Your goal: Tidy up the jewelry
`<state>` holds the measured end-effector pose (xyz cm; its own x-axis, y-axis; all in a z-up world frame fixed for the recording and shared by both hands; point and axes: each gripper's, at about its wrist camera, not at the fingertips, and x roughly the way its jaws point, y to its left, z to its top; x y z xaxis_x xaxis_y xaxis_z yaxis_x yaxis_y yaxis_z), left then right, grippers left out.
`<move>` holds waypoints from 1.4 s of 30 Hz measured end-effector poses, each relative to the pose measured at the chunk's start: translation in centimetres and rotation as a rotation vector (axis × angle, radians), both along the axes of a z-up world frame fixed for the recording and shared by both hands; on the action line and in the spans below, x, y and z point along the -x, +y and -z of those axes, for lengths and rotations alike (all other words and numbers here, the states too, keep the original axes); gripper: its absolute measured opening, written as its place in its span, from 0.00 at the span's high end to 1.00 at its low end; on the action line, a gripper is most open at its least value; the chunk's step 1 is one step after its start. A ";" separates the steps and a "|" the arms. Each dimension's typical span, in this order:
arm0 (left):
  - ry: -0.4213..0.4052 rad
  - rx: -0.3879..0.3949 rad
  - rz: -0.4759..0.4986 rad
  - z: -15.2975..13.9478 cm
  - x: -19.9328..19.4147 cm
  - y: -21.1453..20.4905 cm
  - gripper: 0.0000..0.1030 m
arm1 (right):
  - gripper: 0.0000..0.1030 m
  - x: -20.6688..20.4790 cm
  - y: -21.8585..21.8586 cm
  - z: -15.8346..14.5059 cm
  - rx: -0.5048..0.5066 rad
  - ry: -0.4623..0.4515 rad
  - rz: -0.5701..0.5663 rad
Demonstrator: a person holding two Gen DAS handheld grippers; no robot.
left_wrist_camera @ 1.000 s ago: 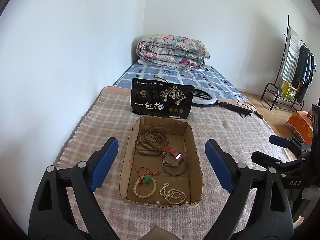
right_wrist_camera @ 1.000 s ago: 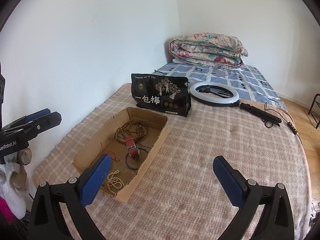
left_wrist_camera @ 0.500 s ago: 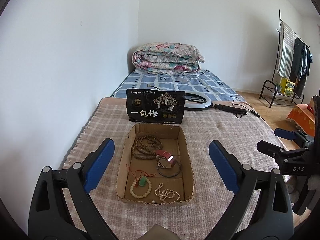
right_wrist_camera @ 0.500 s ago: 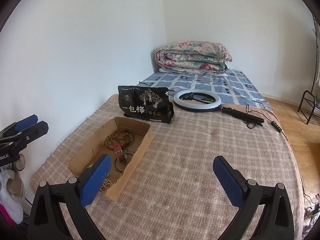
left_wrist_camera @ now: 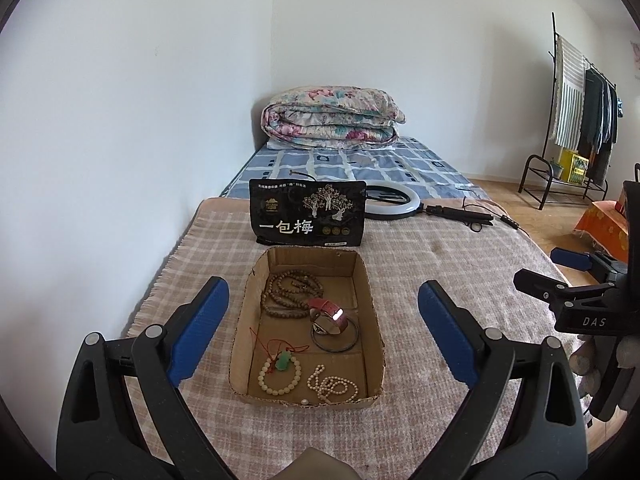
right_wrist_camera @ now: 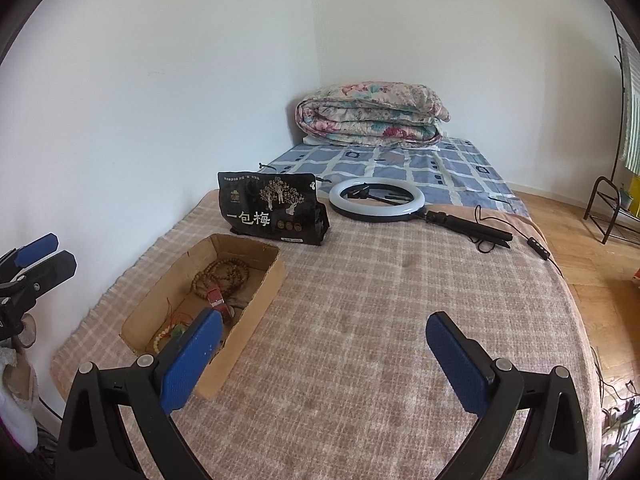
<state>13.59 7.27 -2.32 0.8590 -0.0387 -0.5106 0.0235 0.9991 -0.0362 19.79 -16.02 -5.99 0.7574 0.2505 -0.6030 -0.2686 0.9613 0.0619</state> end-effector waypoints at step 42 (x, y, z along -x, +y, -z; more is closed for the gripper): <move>-0.010 -0.018 -0.003 0.0 0.2 -0.2 0.06 | 0.00 0.0 0.0 0.1 0.024 -0.005 -0.002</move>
